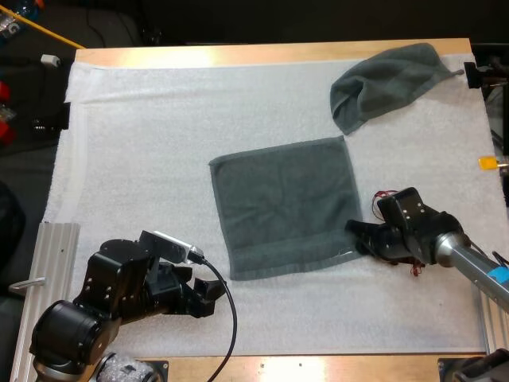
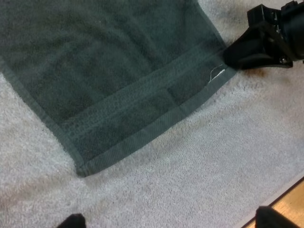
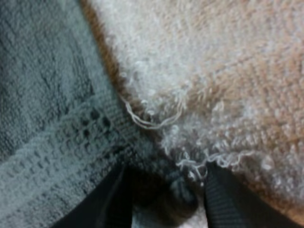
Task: Pick towel from pile, fold and stack
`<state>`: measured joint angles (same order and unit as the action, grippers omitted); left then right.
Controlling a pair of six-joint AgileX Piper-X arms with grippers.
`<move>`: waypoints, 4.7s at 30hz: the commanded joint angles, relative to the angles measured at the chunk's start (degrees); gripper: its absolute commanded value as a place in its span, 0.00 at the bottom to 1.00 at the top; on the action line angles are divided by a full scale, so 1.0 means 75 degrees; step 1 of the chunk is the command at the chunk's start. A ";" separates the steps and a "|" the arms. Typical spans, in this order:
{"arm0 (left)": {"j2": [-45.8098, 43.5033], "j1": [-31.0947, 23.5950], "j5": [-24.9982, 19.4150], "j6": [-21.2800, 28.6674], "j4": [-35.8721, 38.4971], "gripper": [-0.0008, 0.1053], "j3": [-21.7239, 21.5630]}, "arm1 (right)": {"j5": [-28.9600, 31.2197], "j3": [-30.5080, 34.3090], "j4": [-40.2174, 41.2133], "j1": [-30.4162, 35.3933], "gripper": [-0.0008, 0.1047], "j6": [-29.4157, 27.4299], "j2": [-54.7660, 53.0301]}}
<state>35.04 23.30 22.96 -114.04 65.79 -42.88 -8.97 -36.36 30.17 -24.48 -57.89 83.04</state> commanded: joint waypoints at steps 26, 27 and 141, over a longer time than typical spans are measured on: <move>0.0559 -0.0001 0.0058 0.2328 -0.0062 0.64 0.0008 | -0.0181 -0.0007 0.0521 0.0041 0.01 -0.0509 -0.1664; 0.0722 -0.0001 0.0058 0.2462 -0.0062 0.64 0.0008 | -0.0160 -0.0007 0.0559 0.0041 0.01 -0.0509 -0.1762; 0.4265 0.1872 -0.1308 0.3010 -0.0642 0.07 -0.1055 | -0.0035 -0.0542 0.2795 0.0026 0.01 0.0044 -0.4358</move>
<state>66.79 37.77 12.75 -90.95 61.24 -50.68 -9.35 -40.26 52.38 -24.19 -57.93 50.00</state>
